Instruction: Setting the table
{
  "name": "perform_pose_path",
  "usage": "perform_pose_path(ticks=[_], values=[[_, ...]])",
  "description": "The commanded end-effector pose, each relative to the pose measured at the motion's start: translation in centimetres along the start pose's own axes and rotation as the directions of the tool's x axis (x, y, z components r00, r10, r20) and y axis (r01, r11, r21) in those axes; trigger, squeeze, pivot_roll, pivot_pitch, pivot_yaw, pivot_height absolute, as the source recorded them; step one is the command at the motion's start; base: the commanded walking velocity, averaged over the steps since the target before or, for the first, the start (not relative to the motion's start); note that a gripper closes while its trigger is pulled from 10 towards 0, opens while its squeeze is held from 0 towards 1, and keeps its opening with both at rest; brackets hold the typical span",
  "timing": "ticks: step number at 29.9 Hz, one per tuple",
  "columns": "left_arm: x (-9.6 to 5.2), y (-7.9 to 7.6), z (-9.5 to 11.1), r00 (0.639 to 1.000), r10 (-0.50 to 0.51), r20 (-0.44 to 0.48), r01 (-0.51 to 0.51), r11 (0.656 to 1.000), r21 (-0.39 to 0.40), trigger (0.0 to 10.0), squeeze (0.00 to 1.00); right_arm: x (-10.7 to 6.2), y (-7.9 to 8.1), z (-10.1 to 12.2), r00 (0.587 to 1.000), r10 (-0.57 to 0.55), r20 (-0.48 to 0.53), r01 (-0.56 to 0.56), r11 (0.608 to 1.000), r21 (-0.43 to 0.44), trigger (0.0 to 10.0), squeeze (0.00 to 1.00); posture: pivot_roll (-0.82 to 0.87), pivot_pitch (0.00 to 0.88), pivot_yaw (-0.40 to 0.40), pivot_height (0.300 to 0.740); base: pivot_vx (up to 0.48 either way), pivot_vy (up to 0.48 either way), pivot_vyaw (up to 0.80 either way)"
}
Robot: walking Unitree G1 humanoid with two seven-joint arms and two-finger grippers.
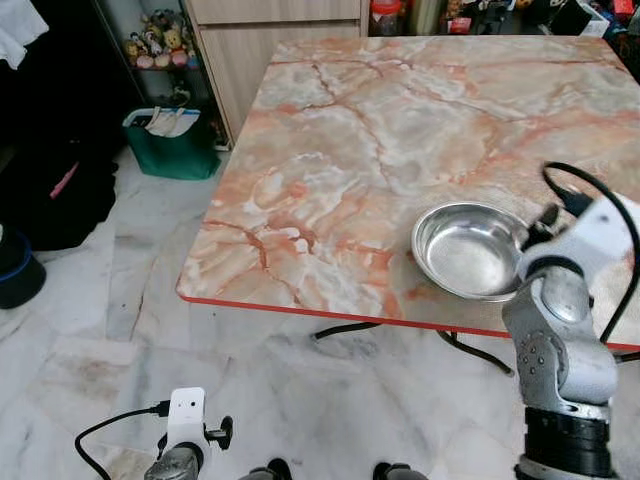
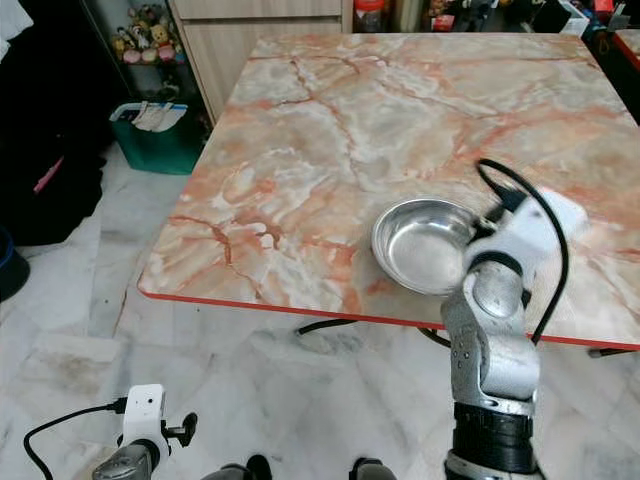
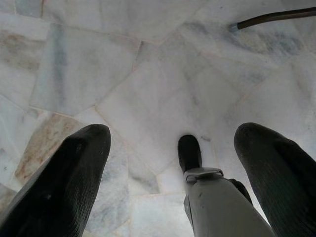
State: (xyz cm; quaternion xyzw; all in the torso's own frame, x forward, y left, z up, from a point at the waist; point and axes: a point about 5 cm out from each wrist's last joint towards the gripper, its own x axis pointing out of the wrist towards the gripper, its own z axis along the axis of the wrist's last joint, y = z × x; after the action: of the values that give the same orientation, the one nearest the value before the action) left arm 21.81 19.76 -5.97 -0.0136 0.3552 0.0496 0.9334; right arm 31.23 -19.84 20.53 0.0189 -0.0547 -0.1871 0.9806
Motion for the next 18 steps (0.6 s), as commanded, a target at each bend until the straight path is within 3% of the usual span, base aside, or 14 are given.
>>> perform_pose_path(ticks=[1,6,10,16,18], values=[[-0.4,0.5,-1.4,0.998,0.010,-0.054,-0.010,1.000,0.002,10.0,0.00,-0.3,1.2,-0.2,0.993,0.111,0.046,-0.108,0.992,-0.073,10.0,0.00,-0.10,0.181,0.064,0.740,0.000,0.000,0.00],[-0.4,0.4,-1.4,0.998,0.007,-0.056,-0.007,1.000,0.004,10.0,0.00,-0.1,1.5,1.2,0.972,0.186,0.143,-0.173,0.980,-0.098,10.0,0.00,-0.10,0.182,0.062,0.740,0.000,0.000,0.00],[-0.4,0.4,-1.6,0.998,0.008,-0.063,-0.006,1.000,0.024,10.0,0.00,-0.7,3.1,1.1,0.906,0.388,0.171,-0.346,0.910,-0.230,10.0,0.00,-0.09,0.183,0.062,0.740,0.000,0.000,0.00],[-0.5,0.4,-1.7,0.998,0.007,-0.064,-0.006,1.000,0.019,10.0,0.00,-0.7,3.0,0.7,0.894,0.406,0.188,-0.361,0.903,-0.232,10.0,0.00,-0.09,0.183,0.062,0.740,0.000,0.000,0.00],[-0.5,0.3,-1.7,0.998,0.006,-0.064,-0.005,1.000,0.019,10.0,0.00,-0.8,3.2,1.1,0.855,0.475,0.210,-0.427,0.873,-0.236,10.0,0.00,-0.09,0.180,0.065,0.740,0.000,0.000,0.00]])
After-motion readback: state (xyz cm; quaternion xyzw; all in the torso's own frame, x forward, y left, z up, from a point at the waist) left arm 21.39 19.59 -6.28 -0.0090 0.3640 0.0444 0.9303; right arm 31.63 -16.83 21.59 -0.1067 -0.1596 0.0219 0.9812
